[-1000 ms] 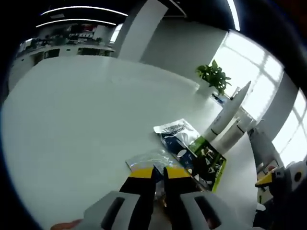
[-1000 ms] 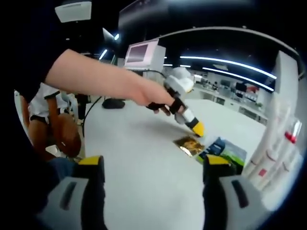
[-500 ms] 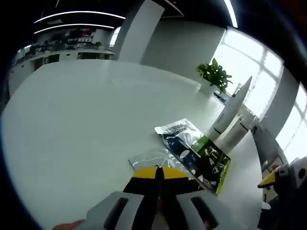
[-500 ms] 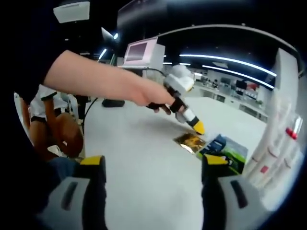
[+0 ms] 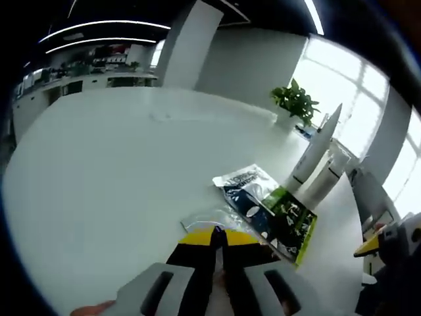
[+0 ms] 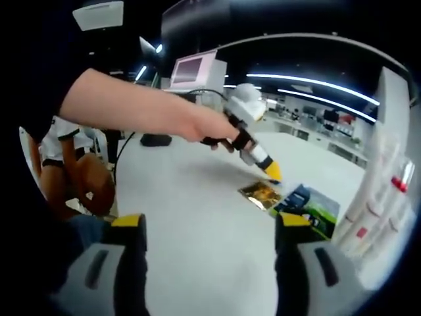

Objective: Arrange the skincare products in the storage area until every visible bottle or jar stands upright without overlapping.

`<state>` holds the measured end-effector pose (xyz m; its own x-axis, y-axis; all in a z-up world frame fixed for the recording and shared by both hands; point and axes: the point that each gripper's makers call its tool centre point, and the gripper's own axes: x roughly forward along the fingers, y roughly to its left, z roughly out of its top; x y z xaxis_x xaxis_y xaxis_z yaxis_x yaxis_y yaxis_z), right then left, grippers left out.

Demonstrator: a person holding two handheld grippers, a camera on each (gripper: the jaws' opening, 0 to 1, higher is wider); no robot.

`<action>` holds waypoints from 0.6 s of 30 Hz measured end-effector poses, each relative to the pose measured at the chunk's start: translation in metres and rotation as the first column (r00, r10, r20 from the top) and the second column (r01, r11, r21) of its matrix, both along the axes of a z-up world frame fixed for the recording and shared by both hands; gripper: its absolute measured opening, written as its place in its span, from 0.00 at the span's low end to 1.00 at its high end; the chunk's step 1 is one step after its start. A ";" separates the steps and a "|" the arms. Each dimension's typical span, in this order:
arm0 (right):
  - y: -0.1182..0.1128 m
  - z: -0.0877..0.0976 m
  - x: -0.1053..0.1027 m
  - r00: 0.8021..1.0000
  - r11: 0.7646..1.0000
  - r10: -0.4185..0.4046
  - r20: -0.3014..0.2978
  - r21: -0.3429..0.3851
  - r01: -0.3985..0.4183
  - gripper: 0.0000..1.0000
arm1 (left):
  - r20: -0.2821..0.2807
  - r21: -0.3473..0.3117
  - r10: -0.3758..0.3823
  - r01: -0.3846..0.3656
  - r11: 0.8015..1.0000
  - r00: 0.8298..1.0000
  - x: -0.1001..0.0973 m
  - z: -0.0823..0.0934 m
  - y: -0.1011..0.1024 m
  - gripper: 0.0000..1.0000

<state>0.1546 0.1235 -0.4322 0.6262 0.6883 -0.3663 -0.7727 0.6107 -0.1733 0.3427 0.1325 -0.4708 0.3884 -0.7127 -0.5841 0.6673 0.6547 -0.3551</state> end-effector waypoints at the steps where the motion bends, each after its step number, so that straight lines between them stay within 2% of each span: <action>1: 0.000 0.000 0.000 1.000 1.000 0.000 0.001 -0.003 0.000 0.80 | -0.008 0.004 0.002 -0.002 1.000 1.000 0.000 -0.002 0.002 0.02; 14: 0.004 0.001 -0.002 1.000 1.000 0.005 0.003 -0.005 -0.005 0.79 | -0.014 -0.023 0.029 -0.029 0.999 0.999 -0.005 0.001 0.003 0.02; 16: 0.004 0.002 -0.002 1.000 1.000 0.005 0.003 -0.006 -0.005 0.78 | 0.000 -0.049 0.032 -0.032 0.998 0.999 -0.002 0.009 0.000 0.02; 18: 0.004 0.003 -0.003 1.000 1.000 0.006 0.006 -0.006 -0.006 0.78 | 0.035 -0.034 0.034 -0.032 0.999 0.999 0.009 0.014 -0.001 0.02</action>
